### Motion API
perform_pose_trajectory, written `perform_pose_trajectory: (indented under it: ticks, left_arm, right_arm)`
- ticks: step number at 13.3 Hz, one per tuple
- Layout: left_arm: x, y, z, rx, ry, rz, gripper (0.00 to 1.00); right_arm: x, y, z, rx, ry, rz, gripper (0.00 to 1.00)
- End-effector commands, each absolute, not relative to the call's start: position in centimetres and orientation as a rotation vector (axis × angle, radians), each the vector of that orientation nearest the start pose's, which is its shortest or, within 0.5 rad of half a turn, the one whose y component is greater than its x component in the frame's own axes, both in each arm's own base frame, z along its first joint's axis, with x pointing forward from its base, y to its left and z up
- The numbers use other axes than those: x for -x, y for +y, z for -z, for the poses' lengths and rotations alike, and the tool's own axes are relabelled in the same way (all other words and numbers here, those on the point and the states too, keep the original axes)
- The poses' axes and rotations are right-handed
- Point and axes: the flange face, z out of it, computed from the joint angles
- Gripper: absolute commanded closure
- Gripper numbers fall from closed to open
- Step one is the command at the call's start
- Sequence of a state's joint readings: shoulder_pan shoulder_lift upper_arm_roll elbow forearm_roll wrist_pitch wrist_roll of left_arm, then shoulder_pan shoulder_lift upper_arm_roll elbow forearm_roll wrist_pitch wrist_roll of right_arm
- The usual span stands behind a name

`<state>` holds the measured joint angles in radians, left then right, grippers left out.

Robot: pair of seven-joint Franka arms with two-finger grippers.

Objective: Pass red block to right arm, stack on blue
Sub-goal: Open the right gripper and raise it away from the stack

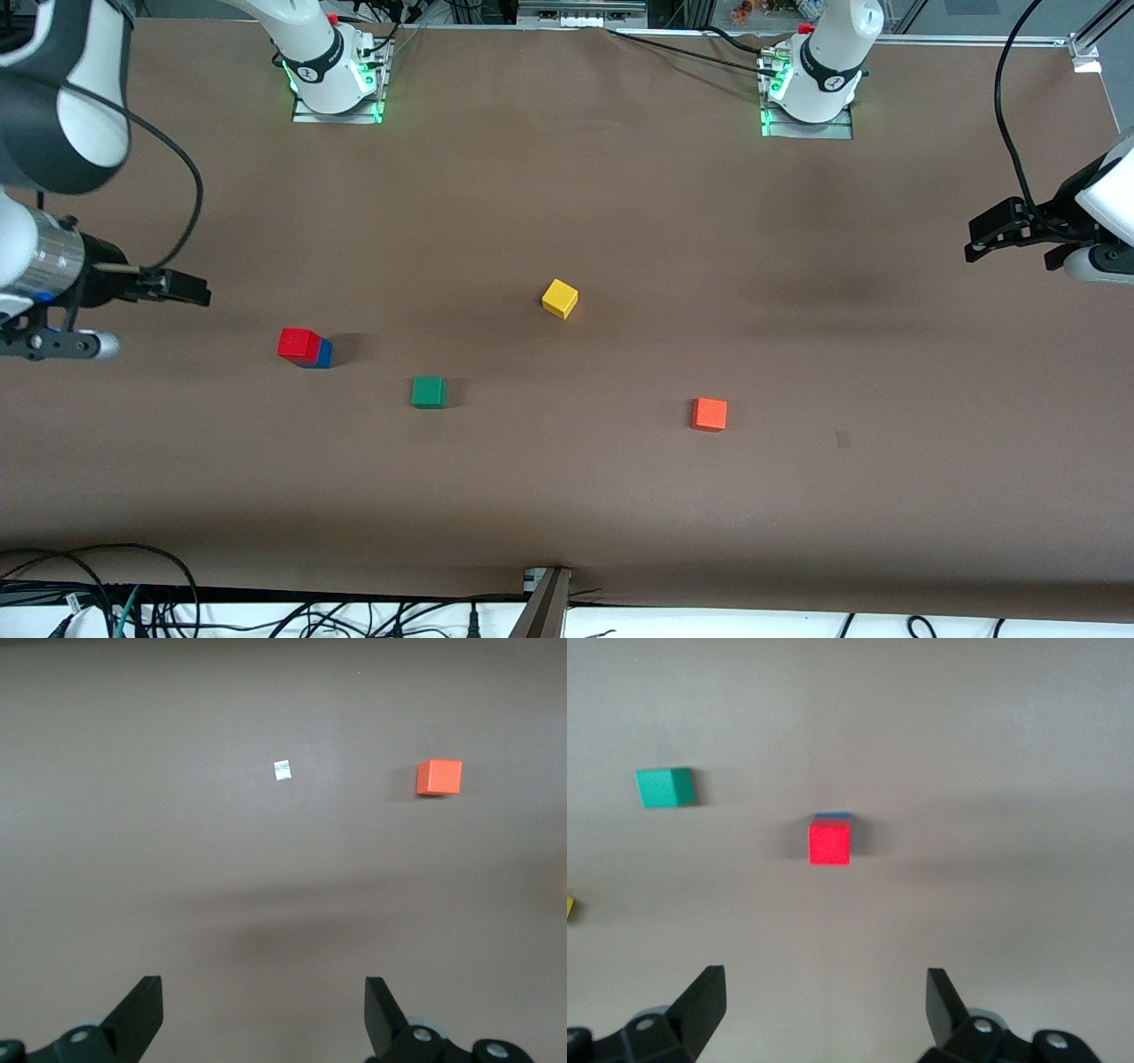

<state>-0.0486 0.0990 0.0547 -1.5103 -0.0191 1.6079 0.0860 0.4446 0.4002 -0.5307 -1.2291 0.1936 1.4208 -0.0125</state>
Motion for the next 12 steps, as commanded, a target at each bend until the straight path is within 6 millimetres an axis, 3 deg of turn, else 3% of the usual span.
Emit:
perform_pose_trajectory:
  ticks: [1,3,5,7,9,12]
  left_arm:
    - [-59.0,-0.6,-60.7,3.137,0.147,0.002,0.00]
    - [-59.0,-0.9,-60.9,3.128,0.159,0.012,0.00]
    - [-59.0,-0.9,-60.7,3.131,0.157,0.005,0.00]
    - [-59.0,-0.5,-60.7,3.131,0.147,0.002,0.00]
    - [-59.0,-0.6,-60.6,3.133,0.147,-0.005,0.00]
    - [-59.0,-0.7,-60.6,3.133,0.150,-0.005,0.00]
  right_arm:
    - [-61.7,3.8,-59.5,3.083,0.002,-0.259,0.00]
    - [-60.3,3.0,-60.6,3.073,-0.050,-0.236,0.00]
    - [-58.2,-0.2,-62.5,3.084,-0.016,-0.208,0.00]
    - [-56.1,-1.7,-64.3,3.091,0.014,-0.170,0.00]
    - [-55.2,-0.3,-65.0,3.144,-0.046,-0.179,0.00]
    - [-54.9,-0.2,-64.8,3.142,-0.056,-0.193,0.00]
